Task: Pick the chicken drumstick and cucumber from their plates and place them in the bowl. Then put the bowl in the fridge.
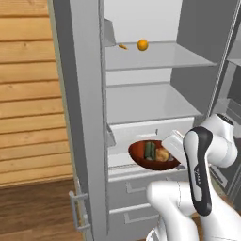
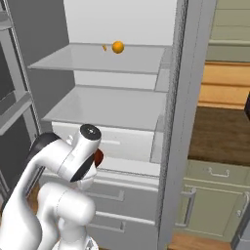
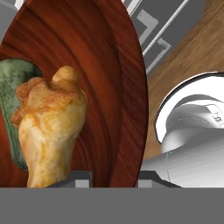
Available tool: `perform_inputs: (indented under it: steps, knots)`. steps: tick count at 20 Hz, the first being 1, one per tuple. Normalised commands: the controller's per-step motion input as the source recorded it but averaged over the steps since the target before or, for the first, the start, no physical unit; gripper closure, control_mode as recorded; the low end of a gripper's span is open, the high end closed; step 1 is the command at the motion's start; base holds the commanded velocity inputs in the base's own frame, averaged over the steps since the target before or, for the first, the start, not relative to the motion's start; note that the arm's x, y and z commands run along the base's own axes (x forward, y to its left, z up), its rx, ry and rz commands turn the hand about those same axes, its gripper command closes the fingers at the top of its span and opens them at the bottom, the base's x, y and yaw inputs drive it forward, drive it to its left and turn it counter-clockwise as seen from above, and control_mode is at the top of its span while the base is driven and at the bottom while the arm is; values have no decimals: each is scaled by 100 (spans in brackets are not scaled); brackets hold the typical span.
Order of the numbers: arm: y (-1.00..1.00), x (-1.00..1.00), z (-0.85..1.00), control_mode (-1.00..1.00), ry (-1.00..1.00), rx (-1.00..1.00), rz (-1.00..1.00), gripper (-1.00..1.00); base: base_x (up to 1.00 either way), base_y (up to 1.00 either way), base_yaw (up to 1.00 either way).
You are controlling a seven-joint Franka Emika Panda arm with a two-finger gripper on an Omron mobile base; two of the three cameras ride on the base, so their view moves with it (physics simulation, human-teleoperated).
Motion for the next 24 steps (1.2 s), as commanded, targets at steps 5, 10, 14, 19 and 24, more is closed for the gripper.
perform_inputs:
  steps: [5, 10, 14, 19, 24]
  knots:
    - [0, 0, 0, 100, 0, 0, 0, 100, 39, -4, 11]
    - [0, 0, 0, 100, 0, 0, 0, 100, 36, -2, 13]
    - [0, 0, 0, 100, 0, 0, 0, 100, 5, -10, 12]
    - [0, 0, 0, 100, 0, 0, 0, 100, 25, -6, 11]
    - [0, 0, 0, 100, 0, 0, 0, 100, 5, -15, 9]
